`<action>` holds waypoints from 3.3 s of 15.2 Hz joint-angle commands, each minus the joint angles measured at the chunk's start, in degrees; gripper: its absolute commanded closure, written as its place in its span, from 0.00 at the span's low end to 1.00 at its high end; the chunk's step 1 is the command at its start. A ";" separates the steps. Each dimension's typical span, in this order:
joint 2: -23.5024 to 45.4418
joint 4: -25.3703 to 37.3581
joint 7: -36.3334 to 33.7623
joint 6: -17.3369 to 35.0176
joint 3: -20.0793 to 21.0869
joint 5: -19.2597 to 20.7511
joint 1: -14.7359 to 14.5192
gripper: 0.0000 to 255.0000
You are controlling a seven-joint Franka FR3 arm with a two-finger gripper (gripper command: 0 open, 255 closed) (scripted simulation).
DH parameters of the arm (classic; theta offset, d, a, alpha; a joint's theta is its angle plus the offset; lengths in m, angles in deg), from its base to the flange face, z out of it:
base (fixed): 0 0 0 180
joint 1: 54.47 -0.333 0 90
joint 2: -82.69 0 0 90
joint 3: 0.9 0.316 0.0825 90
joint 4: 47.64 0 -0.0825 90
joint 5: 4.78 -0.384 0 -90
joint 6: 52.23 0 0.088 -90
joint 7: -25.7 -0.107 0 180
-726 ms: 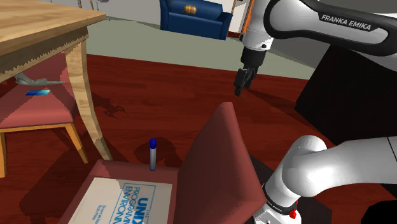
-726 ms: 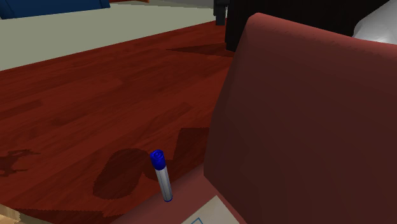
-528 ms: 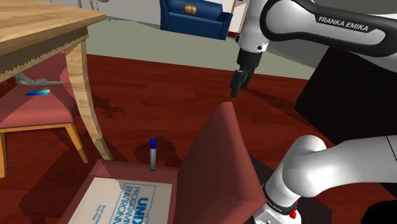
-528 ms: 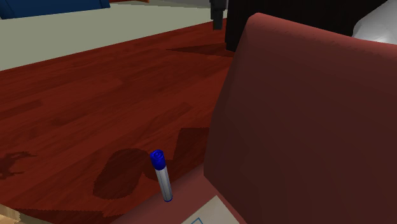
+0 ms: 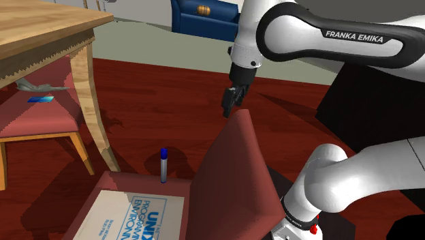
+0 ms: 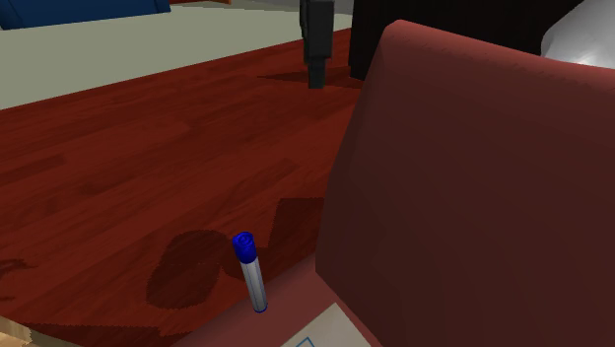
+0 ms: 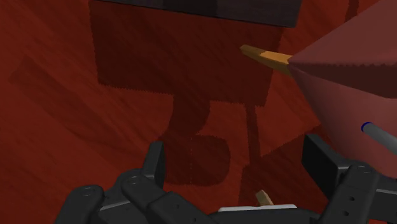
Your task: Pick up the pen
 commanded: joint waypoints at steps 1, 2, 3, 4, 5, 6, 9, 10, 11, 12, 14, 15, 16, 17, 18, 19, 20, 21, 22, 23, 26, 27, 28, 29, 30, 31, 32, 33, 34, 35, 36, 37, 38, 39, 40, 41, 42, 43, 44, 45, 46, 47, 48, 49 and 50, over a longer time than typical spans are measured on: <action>1.56 0.09 -1.15 2.18 1.66 -1.13 -0.96 0.00; 2.45 0.17 -1.86 3.31 2.61 -1.69 -1.47 0.00; 3.39 0.32 -2.56 4.43 3.56 -2.21 -1.97 0.00; 4.37 0.52 -3.27 5.55 4.52 -2.69 -2.44 0.00; 5.40 0.77 -3.97 6.66 5.49 -3.13 -2.89 0.00; 6.47 1.09 -4.67 7.77 6.46 -3.53 -3.33 0.00; 9.93 2.35 -6.82 11.04 9.39 -4.41 -4.51 0.00; 11.16 2.88 -7.56 12.10 10.38 -4.59 -4.86 0.00; 12.43 3.47 -8.31 13.15 11.37 -4.70 -5.19 0.00; 13.74 4.10 -9.07 14.18 12.36 -4.76 -5.49 0.00; 16.47 5.54 -10.66 16.17 14.36 -4.64 -6.03 0.00; 17.89 6.34 -11.49 17.13 15.36 -4.47 -6.28 0.00; 19.35 7.19 -12.35 18.07 16.35 -4.20 -6.53 0.00; 20.85 8.09 -13.24 18.97 17.35 -3.86 -6.75 0.00; 22.39 9.04 -14.17 19.84 18.33 -3.41 -6.97 0.00; 23.27 9.60 -14.71 20.32 18.88 -3.12 -7.11 0.00; 23.43 8.97 -14.76 21.10 18.95 -3.09 -7.13 0.00; 23.59 8.34 -14.81 21.88 19.04 -3.06 -7.14 0.00; 23.78 7.73 -14.87 22.67 19.13 -3.03 -7.15 0.00; 23.97 7.13 -14.93 23.45 19.22 -2.98 -7.16 0.00; 24.65 5.39 -15.15 25.83 19.51 -2.82 -7.16 0.00; 24.78 5.06 -15.19 26.28 19.57 -2.78 -7.16 0.00; 24.79 5.06 -15.20 26.28 19.57 -2.78 -7.16 0.00; 24.76 5.04 -15.21 26.29 19.58 -2.79 -7.18 1.00; 24.84 5.08 -15.21 26.32 19.58 -2.76 -7.15 1.00; 24.81 5.06 -15.20 26.31 19.57 -2.77 -7.16 1.00; 24.80 5.04 -15.19 26.32 19.57 -2.78 -7.16 1.00; 24.79 5.04 -15.19 26.31 19.56 -2.78 -7.16 1.00; 24.79 5.03 -15.18 26.31 19.56 -2.78 -7.15 1.00; 24.79 5.03 -15.18 26.31 19.56 -2.78 -7.15 1.00; 24.79 5.03 -15.17 26.31 19.56 -2.78 -7.15 1.00; 24.80 5.04 -15.17 26.32 19.56 -2.78 -7.15 1.00; 24.80 5.07 -15.20 26.28 19.57 -2.78 -7.16 1.00; 24.54 5.62 -15.12 25.49 19.47 -2.85 -7.16 1.00; 24.30 6.19 -15.03 24.70 19.37 -2.91 -7.17 1.00; 24.09 6.79 -14.97 23.91 19.28 -2.96 -7.16 1.00; 23.89 7.38 -14.90 23.12 19.18 -3.00 -7.15 1.00; 23.70 7.99 -14.84 22.33 19.09 -3.04 -7.15 1.00; 23.52 8.61 -14.79 21.55 19.00 -3.08 -7.14 1.00; 23.36 9.24 -14.74 20.77 18.92 -3.10 -7.13 1.00; 23.21 9.88 -14.69 19.99 18.83 -3.12 -7.11 1.00; 23.08 10.53 -14.65 19.21 18.75 -3.14 -7.10 1.00; 22.96 11.20 -14.61 18.43 18.67 -3.15 -7.08 1.00; 22.85 11.87 -14.58 17.65 18.59 -3.15 -7.06 1.00; 22.76 12.56 -14.55 16.88 18.52 -3.15 -7.04 1.00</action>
